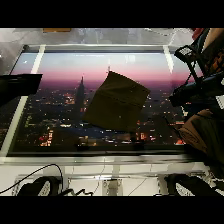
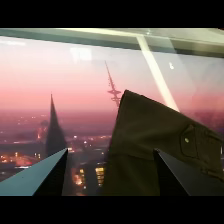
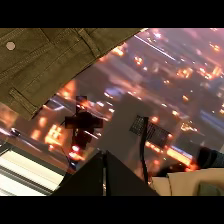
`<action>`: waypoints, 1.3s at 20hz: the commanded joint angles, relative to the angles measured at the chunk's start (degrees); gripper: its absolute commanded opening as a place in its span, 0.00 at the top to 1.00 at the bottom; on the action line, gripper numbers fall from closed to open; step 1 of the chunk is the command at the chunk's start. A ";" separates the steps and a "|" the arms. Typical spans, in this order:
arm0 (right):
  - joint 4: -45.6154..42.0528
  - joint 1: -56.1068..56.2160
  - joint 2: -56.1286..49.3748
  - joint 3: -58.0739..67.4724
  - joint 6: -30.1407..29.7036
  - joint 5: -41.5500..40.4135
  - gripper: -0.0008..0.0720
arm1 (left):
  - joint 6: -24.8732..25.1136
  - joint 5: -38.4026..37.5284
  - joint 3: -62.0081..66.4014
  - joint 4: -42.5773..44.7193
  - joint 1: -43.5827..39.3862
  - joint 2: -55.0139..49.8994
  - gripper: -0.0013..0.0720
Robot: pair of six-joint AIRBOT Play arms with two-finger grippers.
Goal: Fold the clothes and pants, and hang the long-sleeved shirts on hangers.
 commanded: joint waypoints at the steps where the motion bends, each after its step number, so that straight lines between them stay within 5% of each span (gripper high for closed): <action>1: 0.02 0.07 -0.02 -0.02 0.00 0.00 0.90 | 0.00 0.02 0.02 0.02 0.04 0.04 0.17; 16: 0.17 0.07 -0.02 -0.02 -1.90 -7.28 0.90 | -0.02 0.24 0.02 -1.33 0.04 -0.04 0.17; 20: 4.90 0.07 -0.02 -0.70 0.68 -3.78 0.90 | -0.02 0.20 0.02 -1.29 0.04 -0.02 0.17; 23: 4.72 -0.48 0.17 -7.10 0.76 0.74 0.90 | -0.02 0.20 0.02 -1.29 0.04 -0.02 0.17; 26: 13.03 -0.46 1.05 -19.71 1.25 -4.63 0.90 | -0.02 0.15 0.02 -1.29 0.04 -0.02 0.17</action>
